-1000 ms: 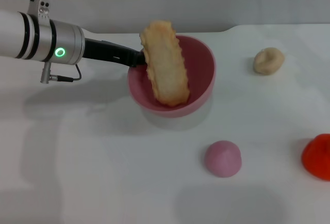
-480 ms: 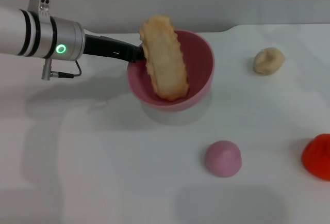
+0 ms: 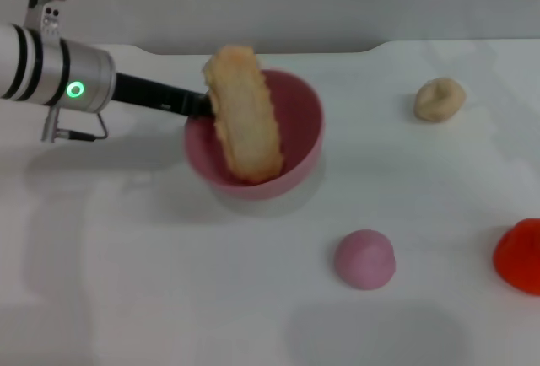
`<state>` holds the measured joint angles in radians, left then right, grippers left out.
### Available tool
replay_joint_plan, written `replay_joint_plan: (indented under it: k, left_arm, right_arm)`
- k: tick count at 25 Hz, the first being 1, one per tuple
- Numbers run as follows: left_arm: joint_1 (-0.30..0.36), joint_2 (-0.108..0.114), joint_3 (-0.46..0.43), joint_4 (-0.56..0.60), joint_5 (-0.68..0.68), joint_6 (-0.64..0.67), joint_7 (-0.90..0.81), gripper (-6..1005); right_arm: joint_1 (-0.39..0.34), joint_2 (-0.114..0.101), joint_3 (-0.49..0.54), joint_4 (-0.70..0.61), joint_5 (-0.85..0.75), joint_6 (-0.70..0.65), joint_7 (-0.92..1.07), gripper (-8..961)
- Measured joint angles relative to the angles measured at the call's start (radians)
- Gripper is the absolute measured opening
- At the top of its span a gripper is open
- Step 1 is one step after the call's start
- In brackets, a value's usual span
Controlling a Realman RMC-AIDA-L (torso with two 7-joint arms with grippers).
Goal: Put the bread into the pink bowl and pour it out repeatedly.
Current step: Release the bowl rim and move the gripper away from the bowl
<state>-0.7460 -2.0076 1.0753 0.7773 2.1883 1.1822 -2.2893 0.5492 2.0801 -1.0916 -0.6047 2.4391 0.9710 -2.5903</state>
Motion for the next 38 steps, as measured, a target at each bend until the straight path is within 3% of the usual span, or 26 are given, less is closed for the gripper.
replay_joint_plan:
  k: [19,38]
  left_arm:
    - [0.046,-0.002,0.001,-0.01,0.155,-0.01,-0.08,79]
    - [0.051,0.0,0.007,-0.023,0.176,-0.001,-0.091,80]
  right_arm:
    - [-0.044,0.0,-0.008,0.002,0.0,0.049,0.003,695]
    - [-0.056,0.0,-0.009,0.011,0.0,0.076,0.013,695]
